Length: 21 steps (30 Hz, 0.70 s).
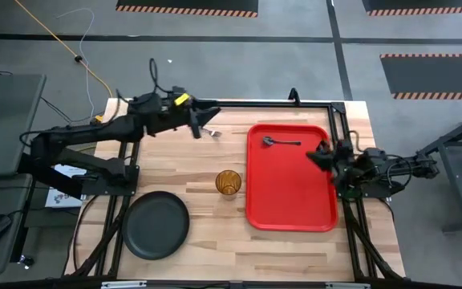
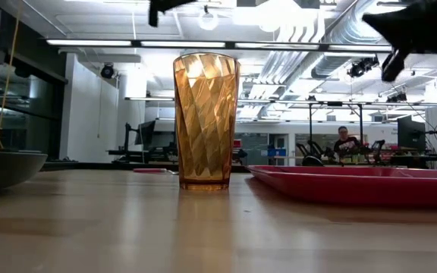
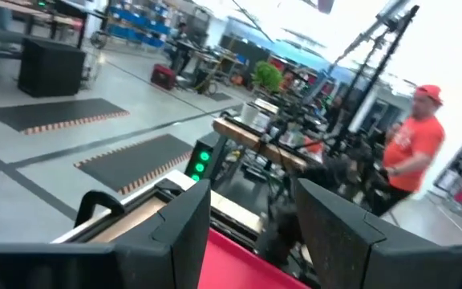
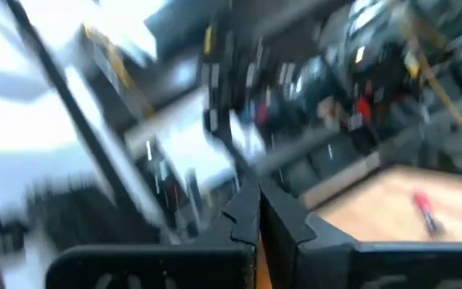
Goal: Pick and place plate/cup/fork/spoon on tray
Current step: Put the brown glass on the red serving tray
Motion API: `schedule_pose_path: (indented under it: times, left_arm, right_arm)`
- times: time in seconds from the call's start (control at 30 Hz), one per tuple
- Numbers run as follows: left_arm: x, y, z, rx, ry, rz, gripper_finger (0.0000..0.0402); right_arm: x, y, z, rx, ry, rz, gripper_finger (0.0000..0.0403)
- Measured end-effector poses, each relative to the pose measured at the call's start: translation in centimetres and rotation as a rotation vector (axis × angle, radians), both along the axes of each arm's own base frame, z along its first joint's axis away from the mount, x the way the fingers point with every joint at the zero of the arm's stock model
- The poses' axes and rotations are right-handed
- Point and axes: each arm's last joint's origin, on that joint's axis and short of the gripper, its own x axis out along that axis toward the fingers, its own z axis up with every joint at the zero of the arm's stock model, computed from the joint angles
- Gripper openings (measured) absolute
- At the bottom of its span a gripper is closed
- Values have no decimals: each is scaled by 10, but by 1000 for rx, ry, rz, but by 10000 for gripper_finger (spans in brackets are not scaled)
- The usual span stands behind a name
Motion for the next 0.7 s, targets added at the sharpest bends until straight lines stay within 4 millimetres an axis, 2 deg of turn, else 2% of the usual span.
schedule_pose_path:
  times: [0.13, 0.3, 0.5, 0.63, 0.7]
  left_arm:
    - [-20, -9, 8, -7, 23, -37, 172]
    - [-43, -15, 19, 54, 17, -34, 172]
    - [-61, -20, 30, 138, -22, -20, 172]
    - [-70, -23, 33, 140, -26, -32, 172]
    - [-76, -24, 32, 136, -7, -35, 172]
  right_arm:
    - [-6, -3, 13, 84, -143, -78, 0]
    - [9, -1, 35, 133, -39, -44, 0]
    - [63, 6, 73, 14, 255, -28, 1]
    - [104, 11, 81, 47, 458, -30, 1]
    - [124, 13, 85, 56, 506, -55, 1]
